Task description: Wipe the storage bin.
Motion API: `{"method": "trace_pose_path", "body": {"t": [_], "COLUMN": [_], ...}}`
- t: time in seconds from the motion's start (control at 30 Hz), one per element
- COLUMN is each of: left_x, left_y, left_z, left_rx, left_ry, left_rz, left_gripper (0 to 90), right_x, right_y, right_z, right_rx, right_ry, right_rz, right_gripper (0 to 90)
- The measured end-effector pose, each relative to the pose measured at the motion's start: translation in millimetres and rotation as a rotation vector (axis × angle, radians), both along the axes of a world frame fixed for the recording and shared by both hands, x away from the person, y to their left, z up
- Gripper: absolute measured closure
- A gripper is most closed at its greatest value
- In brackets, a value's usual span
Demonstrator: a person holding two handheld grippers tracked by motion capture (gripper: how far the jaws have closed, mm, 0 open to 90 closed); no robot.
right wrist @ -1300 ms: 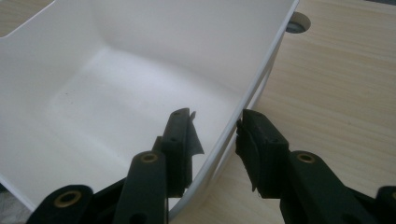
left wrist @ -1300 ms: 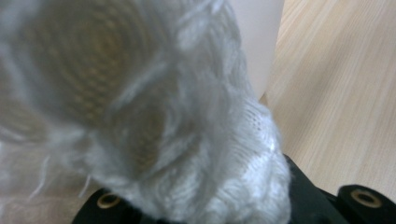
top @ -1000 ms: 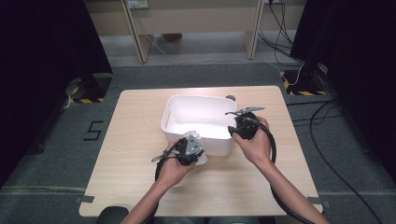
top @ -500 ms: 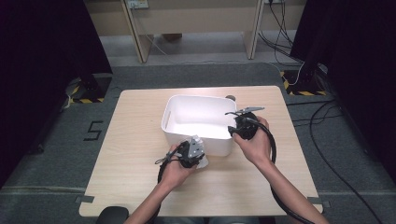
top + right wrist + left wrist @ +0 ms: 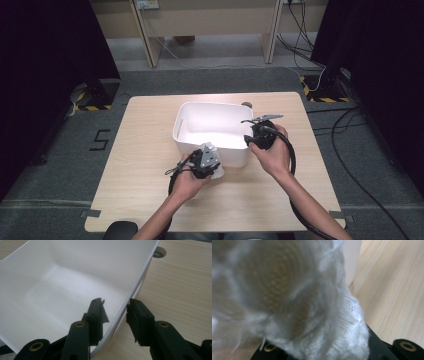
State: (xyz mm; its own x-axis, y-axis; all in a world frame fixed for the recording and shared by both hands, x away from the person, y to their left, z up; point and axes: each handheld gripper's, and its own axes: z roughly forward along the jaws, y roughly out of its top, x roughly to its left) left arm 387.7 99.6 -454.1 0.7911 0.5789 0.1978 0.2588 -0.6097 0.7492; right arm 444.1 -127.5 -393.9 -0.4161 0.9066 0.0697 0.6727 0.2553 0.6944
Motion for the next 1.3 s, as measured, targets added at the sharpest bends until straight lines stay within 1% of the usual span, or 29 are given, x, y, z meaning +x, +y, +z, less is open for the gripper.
{"method": "trace_pose_path", "body": {"t": [0.23, 0.33, 0.4, 0.47, 0.6, 0.8, 0.97, 1.13, 1.27, 1.3], "left_x": [-3.0, -3.4, -3.3, -2.9, -2.5, -2.3, -1.5, 0.2, 1.8, 1.9], "left_y": [-3.8, -5.1, -5.4, -5.6, -6.0, -7.9, -10.2, -11.7, -12.9, -13.3], "left_z": [17.2, 22.1, 23.2, 22.4, 21.1, 13.9, 8.9, 2.0, -6.6, -8.1], "left_rx": [-0.024, -0.031, -0.026, -0.035, -0.031, -0.007, 0.0, 0.01, 0.024, 0.02], "left_ry": [-0.033, -0.039, -0.039, -0.037, -0.036, -0.031, -0.022, -0.006, 0.013, 0.017], "left_rz": [-0.013, -0.018, -0.02, -0.019, -0.02, -0.023, -0.024, -0.027, -0.028, -0.026], "left_gripper": [80.8, 80.8, 80.8, 80.8, 80.8, 80.8, 80.8, 80.8, 80.8, 80.9], "right_x": [0.0, 0.1, 0.1, 0.2, 0.3, 0.2, 0.3, 0.3, 0.1, 0.2], "right_y": [0.1, 0.1, 0.1, 0.1, 0.0, 0.1, -0.1, 0.0, -0.1, -0.3], "right_z": [0.0, 0.0, 0.0, 0.0, 0.0, 0.0, 0.0, 0.0, -0.1, -0.1], "right_rx": [0.001, 0.002, 0.002, 0.001, 0.001, 0.001, 0.001, 0.001, 0.002, 0.002], "right_ry": [0.002, 0.002, 0.002, 0.002, 0.001, 0.001, 0.002, 0.001, 0.0, 0.0], "right_rz": [-0.002, -0.002, -0.002, -0.001, -0.002, -0.003, -0.002, -0.002, -0.001, -0.001], "right_gripper": [64.3, 64.4, 64.4, 64.4, 64.4, 64.4, 64.3, 64.4, 64.4, 64.4]}}
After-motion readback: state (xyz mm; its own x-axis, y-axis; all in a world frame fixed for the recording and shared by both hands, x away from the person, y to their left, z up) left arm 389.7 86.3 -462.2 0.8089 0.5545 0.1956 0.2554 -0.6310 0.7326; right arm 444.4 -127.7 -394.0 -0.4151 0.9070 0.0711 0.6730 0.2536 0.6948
